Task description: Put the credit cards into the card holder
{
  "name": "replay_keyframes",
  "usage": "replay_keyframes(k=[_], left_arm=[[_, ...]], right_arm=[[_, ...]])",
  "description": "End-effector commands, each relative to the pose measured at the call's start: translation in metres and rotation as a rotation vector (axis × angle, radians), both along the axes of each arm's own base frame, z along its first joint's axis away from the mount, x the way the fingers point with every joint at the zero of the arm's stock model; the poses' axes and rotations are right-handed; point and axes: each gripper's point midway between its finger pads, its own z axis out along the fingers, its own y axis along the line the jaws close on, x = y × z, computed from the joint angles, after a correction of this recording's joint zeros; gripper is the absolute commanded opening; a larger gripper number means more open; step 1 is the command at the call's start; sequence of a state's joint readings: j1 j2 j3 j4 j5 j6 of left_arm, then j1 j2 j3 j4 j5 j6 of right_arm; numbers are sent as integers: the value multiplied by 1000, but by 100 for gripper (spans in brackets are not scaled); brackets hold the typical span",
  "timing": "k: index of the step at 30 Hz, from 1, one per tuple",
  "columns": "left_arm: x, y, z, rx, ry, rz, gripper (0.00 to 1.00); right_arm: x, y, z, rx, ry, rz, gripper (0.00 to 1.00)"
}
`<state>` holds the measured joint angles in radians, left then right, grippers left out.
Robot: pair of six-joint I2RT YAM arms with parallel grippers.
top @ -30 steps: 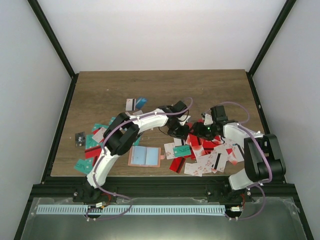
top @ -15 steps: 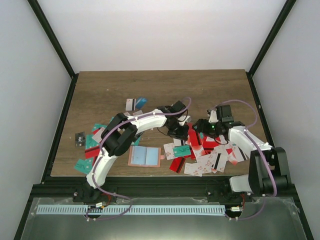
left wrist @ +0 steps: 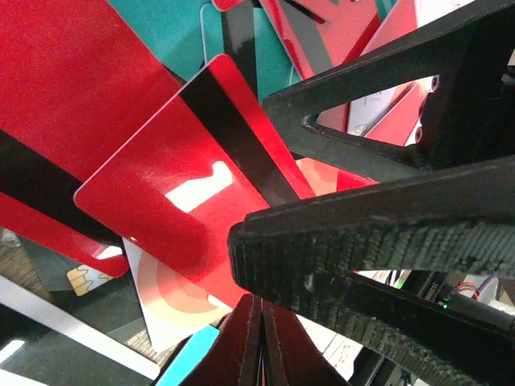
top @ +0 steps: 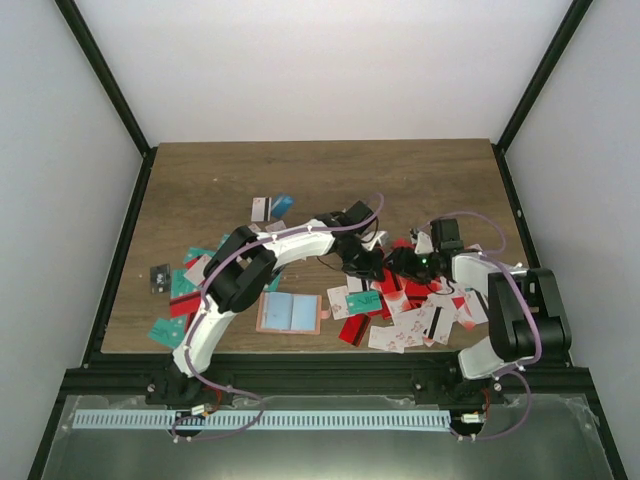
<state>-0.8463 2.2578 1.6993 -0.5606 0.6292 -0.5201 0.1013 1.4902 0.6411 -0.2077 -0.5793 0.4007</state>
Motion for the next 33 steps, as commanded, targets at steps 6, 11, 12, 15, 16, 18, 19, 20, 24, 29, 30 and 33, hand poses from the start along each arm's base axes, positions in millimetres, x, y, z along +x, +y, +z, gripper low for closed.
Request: replay_keyframes(k=[6,11,12,15,16,18,19,20,24,29,30,33], left_arm=[[-9,10,-33,66,24,-26,4],[-13,17,-42,84,22,-32,4],[-12,18,-43,83,21,-30,4],[-13,18,-44,77,17,-35,4],[-13,17,-44,74,16,-38,4],[-13,17,-43,69,11,-44,4],[-12,17,-43,67,8,-47,4],[-12,17,-43,66,5,-48,4],[-12,17,-43,62,-1,-57,4],[-9,18,-40,56,-13,-59,4],[-9,19,-40,57,-13,-58,4],[-6,21,-39,51,-21,-57,4]], right_arm=[[1,-7,-5,18,-30,-4,62],[-10,0,-1,87,-33,24,53],[-12,3,0,103,-33,33,51],[-16,8,1,145,-31,52,45],[-17,10,1,157,-29,58,43],[-19,13,2,179,-29,66,39],[-19,13,1,185,-26,67,37],[-19,14,2,188,-26,68,35],[-17,15,3,199,-24,70,27],[-23,18,-1,222,4,77,24],[-25,18,-2,225,15,77,24],[-32,18,-7,228,35,76,23]])
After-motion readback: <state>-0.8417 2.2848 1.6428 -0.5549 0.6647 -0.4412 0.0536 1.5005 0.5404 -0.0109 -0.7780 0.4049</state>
